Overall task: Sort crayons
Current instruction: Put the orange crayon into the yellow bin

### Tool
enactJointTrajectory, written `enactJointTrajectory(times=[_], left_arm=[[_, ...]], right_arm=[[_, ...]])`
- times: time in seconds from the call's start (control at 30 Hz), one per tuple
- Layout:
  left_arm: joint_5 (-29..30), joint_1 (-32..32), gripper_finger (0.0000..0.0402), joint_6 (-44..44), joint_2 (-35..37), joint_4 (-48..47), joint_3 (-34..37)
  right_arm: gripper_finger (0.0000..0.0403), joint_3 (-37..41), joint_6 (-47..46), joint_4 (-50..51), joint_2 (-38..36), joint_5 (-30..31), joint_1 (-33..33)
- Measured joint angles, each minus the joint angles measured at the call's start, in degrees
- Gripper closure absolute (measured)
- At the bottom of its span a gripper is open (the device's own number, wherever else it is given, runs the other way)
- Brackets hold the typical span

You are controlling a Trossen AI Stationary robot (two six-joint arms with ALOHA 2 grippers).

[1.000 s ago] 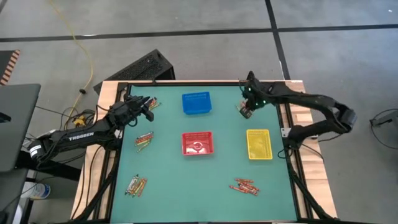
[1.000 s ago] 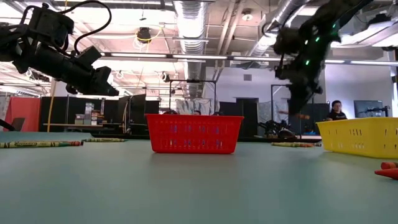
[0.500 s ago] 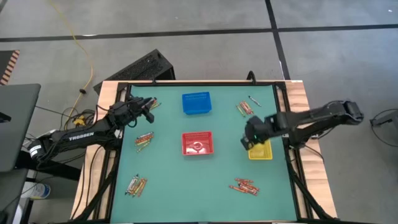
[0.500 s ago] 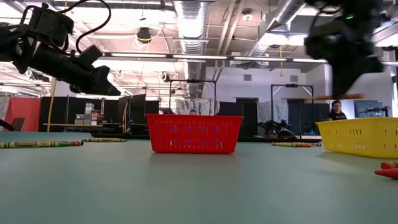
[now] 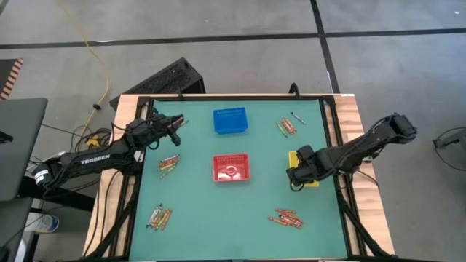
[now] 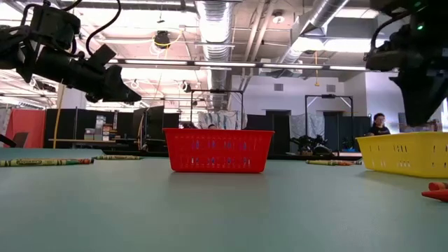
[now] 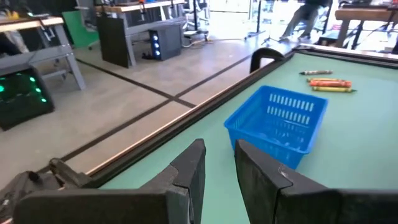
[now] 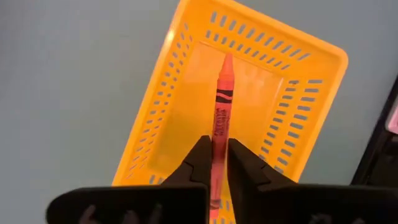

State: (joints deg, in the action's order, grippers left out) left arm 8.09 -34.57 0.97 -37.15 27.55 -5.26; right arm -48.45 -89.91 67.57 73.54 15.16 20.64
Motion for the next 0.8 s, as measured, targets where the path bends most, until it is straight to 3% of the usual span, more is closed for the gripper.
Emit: enactJointTrajectory(times=[0.33,0.53,0.8], left_arm=[[-0.3,0.0,0.0324,-5.4,0.02,0.09,0.0],[-0.32,0.0,0.0324,-9.2,0.02,0.02,0.0],[-1.11,0.0,0.0324,-9.82,0.02,-0.66,0.0]], right_arm=[[0.0309,-0.23,7.6,0.88,-0.74,-0.14,-2.02],[0.0306,-4.06,9.81,-1.36,-2.14,-0.21,1.53],[0.0318,-5.18,20.29,-23.55,2.95,1.16,8.92]])
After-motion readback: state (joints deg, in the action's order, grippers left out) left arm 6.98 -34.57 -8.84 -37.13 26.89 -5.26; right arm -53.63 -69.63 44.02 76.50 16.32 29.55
